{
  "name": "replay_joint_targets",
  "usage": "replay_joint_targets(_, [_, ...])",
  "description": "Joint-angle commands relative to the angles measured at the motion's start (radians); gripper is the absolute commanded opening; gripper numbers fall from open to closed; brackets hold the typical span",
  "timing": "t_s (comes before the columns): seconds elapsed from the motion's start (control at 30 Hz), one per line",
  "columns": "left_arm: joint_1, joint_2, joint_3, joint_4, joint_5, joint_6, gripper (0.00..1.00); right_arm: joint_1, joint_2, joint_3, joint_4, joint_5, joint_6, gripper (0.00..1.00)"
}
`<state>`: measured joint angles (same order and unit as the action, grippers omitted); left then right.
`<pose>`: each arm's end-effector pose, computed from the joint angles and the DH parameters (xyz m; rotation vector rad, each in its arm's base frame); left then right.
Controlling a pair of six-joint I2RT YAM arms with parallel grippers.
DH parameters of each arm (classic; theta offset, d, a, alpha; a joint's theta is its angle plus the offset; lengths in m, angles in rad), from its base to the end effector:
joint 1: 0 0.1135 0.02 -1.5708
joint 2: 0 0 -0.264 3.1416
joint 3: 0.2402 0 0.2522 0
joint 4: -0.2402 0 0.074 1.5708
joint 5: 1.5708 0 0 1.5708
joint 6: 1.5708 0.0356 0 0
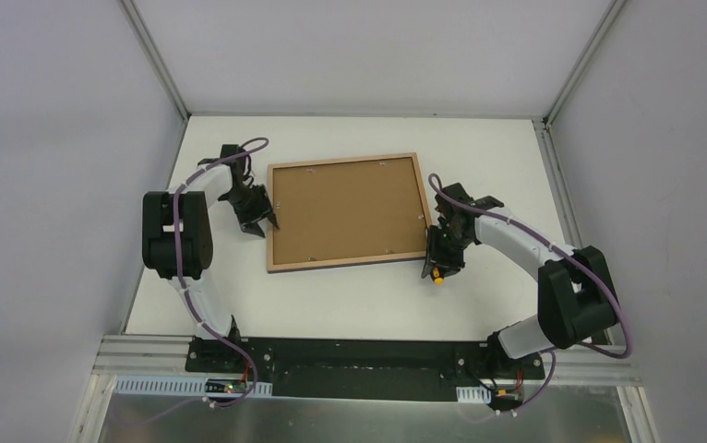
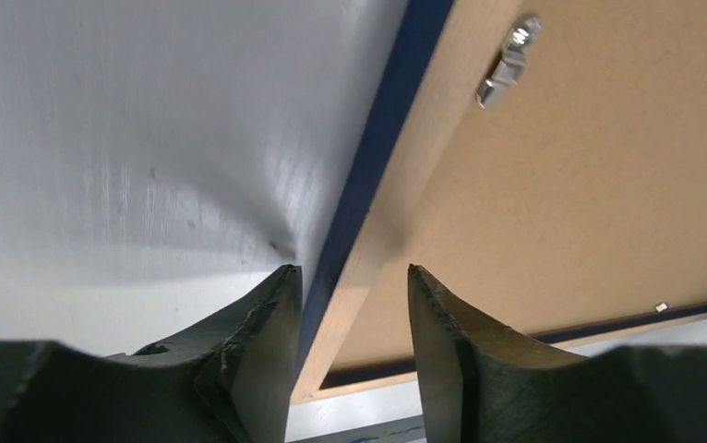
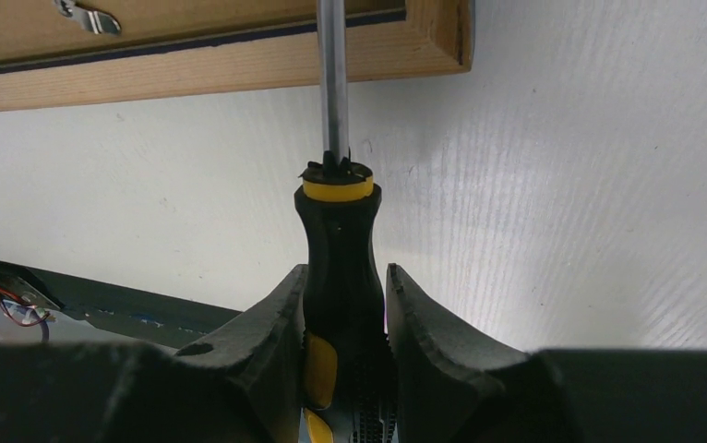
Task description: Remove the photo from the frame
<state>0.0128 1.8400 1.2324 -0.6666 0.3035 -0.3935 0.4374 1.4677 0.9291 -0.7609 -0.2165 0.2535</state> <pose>0.3572 -0.0061 0.1741 -0.5139 2.8191 -0.5112 0.2350 0.1183 0.1972 -0.3121 2.9121 0.4348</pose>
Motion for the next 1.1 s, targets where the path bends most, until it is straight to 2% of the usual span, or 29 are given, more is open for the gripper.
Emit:
replay_joint_targets(0.0, [-0.001,0.056,0.036,-0.016,-0.037,0.018,0.43,-0.007,0.035,0.048,-0.007,0.012,-0.022,0.0])
replay_joint_targets(0.23, [-0.001,0.071,0.019,-0.019,-0.085,0.049,0.12,-0.017,0.069,0.079,-0.01,0.01,-0.049,0.0])
replay_joint_targets(0.3, [-0.001,0.071,0.006,-0.023,-0.11,0.063,0.01,-0.018,0.079,0.088,-0.017,0.009,-0.055,0.0])
replay_joint_targets(0.53, [-0.001,0.07,-0.02,-0.034,-0.157,0.106,0.0,-0.049,0.16,0.177,-0.047,0.031,-0.087,0.0])
replay_joint_targets(0.87, [-0.002,0.052,-0.009,-0.052,-0.184,0.149,0.0,-0.073,0.261,0.319,-0.081,-0.048,-0.133,0.0])
replay_joint_targets(1.07, [-0.007,0.037,-0.024,-0.05,-0.195,0.157,0.0,-0.078,0.285,0.324,-0.089,-0.036,-0.135,0.0])
